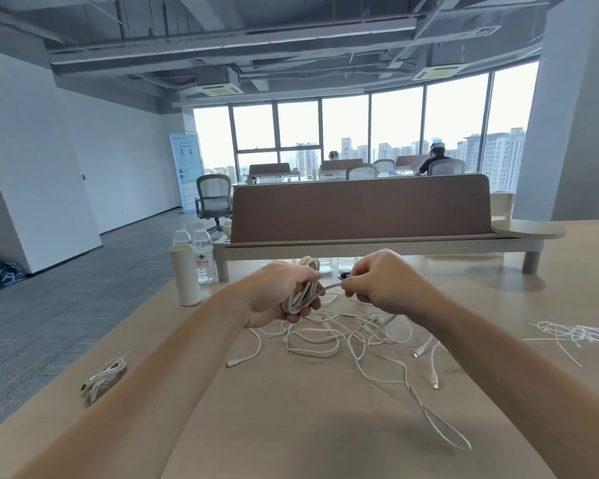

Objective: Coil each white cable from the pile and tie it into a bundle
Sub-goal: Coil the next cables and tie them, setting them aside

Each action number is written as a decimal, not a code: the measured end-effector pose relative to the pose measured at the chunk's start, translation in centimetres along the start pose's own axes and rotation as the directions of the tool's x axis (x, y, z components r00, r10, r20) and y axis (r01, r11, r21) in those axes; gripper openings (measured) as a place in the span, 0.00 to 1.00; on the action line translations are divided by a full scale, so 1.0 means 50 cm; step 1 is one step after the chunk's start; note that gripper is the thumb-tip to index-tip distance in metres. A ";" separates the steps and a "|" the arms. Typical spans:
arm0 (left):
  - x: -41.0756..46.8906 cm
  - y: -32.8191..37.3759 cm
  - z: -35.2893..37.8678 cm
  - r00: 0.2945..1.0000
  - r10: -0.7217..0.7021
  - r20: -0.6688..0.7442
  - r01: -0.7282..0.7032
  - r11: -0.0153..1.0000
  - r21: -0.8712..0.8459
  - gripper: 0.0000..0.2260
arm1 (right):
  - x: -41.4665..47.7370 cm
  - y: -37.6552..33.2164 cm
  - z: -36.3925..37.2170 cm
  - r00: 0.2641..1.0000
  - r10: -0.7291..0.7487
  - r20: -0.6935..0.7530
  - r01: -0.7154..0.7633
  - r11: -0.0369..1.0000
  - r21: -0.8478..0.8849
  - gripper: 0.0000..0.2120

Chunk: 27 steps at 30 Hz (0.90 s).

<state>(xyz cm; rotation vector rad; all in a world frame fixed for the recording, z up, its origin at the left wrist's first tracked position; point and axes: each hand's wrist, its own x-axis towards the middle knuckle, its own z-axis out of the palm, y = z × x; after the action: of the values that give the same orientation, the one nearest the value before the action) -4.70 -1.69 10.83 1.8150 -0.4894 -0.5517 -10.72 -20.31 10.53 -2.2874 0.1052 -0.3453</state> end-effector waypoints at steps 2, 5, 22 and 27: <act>0.001 0.000 0.006 1.000 -0.004 -0.021 0.005 1.000 0.030 0.12 | 0.000 -0.009 0.007 1.000 0.003 -0.028 -0.004 0.999 -0.041 0.11; 0.000 0.001 0.015 0.999 -0.016 -0.033 0.017 0.999 0.041 0.10 | -0.006 -0.017 0.019 0.998 -0.002 -0.063 0.000 0.999 -0.032 0.09; -0.004 0.014 -0.043 0.968 0.066 -0.243 -0.092 0.991 -0.099 0.09 | -0.021 0.033 -0.053 0.910 0.085 0.406 -0.170 0.969 0.179 0.07; -0.008 0.025 -0.039 0.967 0.117 -0.228 -0.154 0.976 -0.151 0.09 | -0.023 -0.001 -0.042 0.975 0.006 0.221 -0.079 0.942 0.325 0.07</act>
<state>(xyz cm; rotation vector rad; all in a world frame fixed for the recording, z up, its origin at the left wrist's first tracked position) -3.97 -0.34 12.62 1.6433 -0.4010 -0.2859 -12.42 -21.54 11.65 -1.9678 -0.0148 -0.0790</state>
